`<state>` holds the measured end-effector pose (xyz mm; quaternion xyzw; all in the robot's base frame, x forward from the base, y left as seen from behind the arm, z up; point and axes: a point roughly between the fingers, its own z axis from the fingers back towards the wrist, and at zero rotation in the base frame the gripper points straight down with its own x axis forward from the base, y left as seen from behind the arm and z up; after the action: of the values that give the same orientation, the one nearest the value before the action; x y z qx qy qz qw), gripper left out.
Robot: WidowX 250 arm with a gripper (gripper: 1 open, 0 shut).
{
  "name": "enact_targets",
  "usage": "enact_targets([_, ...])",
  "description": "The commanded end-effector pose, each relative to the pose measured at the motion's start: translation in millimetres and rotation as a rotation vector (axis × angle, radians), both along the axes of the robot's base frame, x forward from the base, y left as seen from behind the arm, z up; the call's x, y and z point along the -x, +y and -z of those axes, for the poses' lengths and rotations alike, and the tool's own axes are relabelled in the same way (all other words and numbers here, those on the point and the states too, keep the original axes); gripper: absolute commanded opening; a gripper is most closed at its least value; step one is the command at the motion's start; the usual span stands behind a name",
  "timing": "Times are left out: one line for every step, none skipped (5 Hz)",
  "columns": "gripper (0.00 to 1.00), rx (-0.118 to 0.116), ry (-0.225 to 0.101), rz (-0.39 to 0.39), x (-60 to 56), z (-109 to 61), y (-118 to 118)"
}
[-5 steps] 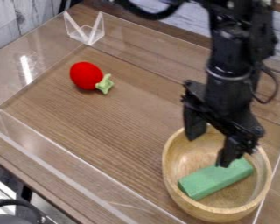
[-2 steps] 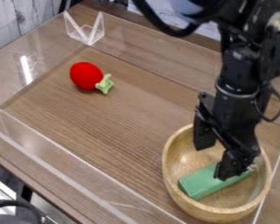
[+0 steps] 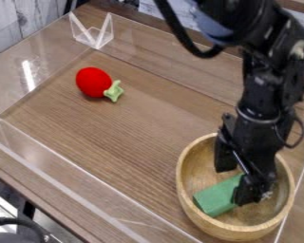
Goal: Remove the green block from the brown bowl and put it on the table
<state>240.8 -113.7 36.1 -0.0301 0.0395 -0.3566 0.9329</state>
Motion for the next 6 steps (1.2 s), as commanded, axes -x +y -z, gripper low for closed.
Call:
enact_targets([1.00,0.009,-0.060,-0.026,-8.6,-17.4,-1.5])
enact_targets([1.00,-0.002,-0.068,-0.061,-7.4,-25.1,3.0])
enact_targets([1.00,-0.006,-0.076,0.017,-1.7,-20.8,0.3])
enact_targets([1.00,-0.005,-0.079,0.099,4.4,-11.9,-1.8])
enact_targets([1.00,-0.016,-0.088,0.098,7.5,-10.5,-4.3])
enact_targets([1.00,-0.035,-0.102,0.094,9.9,-14.8,-6.7])
